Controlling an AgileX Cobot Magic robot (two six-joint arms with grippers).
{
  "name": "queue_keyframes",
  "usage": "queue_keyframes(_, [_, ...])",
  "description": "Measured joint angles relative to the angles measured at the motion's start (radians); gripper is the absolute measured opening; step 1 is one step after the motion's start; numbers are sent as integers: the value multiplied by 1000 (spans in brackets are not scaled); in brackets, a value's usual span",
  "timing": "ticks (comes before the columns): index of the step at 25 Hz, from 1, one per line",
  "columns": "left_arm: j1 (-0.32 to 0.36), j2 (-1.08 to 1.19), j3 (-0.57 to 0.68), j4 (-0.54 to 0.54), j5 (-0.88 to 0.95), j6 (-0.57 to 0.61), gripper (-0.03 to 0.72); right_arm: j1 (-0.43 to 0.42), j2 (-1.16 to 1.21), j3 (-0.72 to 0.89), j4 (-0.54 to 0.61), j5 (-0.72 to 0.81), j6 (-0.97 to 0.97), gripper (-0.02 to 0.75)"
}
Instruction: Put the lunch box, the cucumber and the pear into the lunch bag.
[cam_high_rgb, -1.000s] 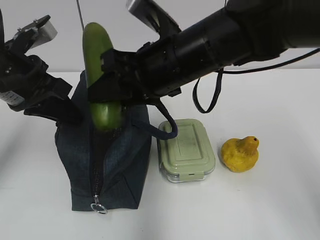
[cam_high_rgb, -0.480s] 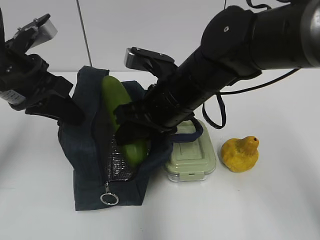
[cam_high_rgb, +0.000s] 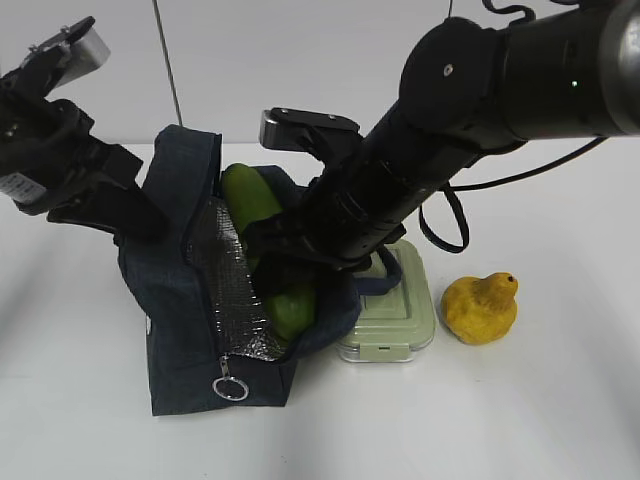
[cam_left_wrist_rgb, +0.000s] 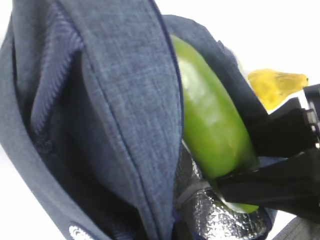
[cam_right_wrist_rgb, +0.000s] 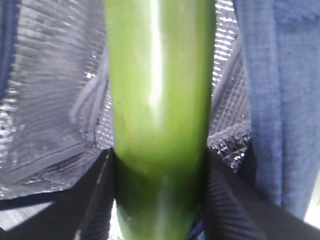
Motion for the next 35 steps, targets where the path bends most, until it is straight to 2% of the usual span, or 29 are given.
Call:
queue_keyframes(4, [-1,-1,0,0,1,0,14,18,1,0,1,2,-22,355])
queue_keyframes(11, [-1,-2,0,1,6,0,14,52,8,-24,40,11,-89,506])
queue_keyframes(16, [-1,-3,0,2,11,0,14,52,-12,-72,25,19,-93,521])
queue_keyframes(18, [-1,-3,0,3,12,0,14,50,-42,-76,-18,21,-87,522])
queue_keyframes(23, [-1,-5,0,4,12,0,14,25,-151,-76,-303,67,71,518])
queue_keyframes(26, [-1,-6,0,4,12,1,14,-30,-217,-78,-429,116,141,504])
queue_keyframes(30, [-1,-6,0,5,12,2,14,-136,-250,-65,-528,223,189,498])
queue_keyframes(33, [-1,-6,0,5,12,2,14,-236,-248,12,-557,262,197,497])
queue_keyframes(35, [-1,-6,0,6,12,3,13,-270,-248,68,-569,255,197,497])
